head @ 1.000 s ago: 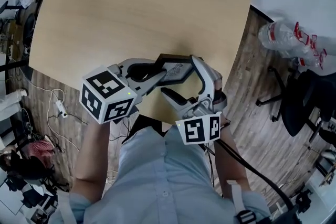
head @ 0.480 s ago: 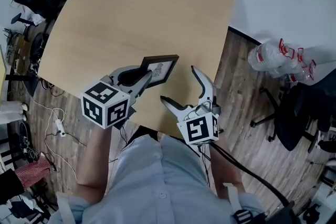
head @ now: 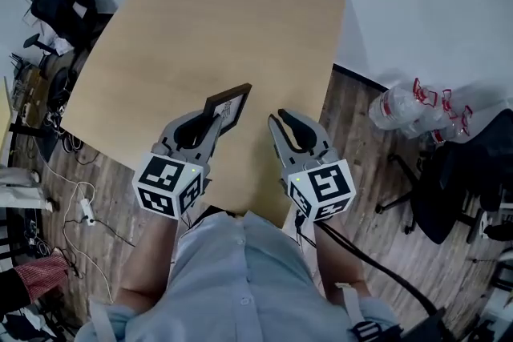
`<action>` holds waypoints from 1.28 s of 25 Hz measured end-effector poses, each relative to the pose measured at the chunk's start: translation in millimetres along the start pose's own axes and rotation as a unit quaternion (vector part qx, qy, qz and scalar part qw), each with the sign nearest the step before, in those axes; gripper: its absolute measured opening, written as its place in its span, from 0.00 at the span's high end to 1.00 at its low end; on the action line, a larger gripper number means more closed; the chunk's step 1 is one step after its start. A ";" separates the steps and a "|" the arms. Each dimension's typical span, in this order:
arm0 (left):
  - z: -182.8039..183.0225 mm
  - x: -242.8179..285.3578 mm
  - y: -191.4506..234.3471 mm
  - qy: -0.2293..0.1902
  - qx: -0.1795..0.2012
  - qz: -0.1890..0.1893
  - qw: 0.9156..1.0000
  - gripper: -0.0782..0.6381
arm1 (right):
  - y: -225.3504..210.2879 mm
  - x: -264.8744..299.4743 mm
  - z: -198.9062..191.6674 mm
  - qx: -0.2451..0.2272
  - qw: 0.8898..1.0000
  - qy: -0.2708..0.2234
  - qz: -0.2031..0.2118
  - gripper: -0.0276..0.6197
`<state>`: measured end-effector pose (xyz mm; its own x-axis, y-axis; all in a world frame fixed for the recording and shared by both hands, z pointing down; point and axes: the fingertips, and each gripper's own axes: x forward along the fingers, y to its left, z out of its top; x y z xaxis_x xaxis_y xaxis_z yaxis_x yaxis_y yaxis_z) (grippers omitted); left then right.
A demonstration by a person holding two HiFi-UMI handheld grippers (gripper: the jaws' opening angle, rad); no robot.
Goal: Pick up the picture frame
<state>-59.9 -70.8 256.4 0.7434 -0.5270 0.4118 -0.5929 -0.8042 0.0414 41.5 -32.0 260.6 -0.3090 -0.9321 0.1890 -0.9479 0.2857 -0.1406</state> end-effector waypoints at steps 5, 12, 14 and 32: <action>19.8 -5.9 -0.6 -0.051 0.025 0.036 0.998 0.81 | -6.5 -7.7 24.7 0.000 0.999 -0.028 -0.021 0.93; 38.7 -7.6 -6.2 -0.096 0.064 0.063 0.991 0.81 | -11.8 -21.3 47.0 -0.012 0.997 -0.059 -0.043 0.95; 41.2 -6.3 -7.1 -0.098 0.063 0.061 0.991 0.81 | -11.0 -23.6 51.4 -0.021 0.997 -0.062 -0.045 0.95; 44.3 1.4 -13.4 -0.095 0.064 0.044 0.992 0.81 | -10.3 -32.6 64.4 -0.046 0.994 -0.085 -0.059 0.95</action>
<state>-37.2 -73.0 216.1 0.7425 -0.6294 0.2294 -0.6232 -0.7746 -0.1081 66.3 -18.8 193.3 -0.1853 -0.9822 0.0300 -0.9822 0.1842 -0.0362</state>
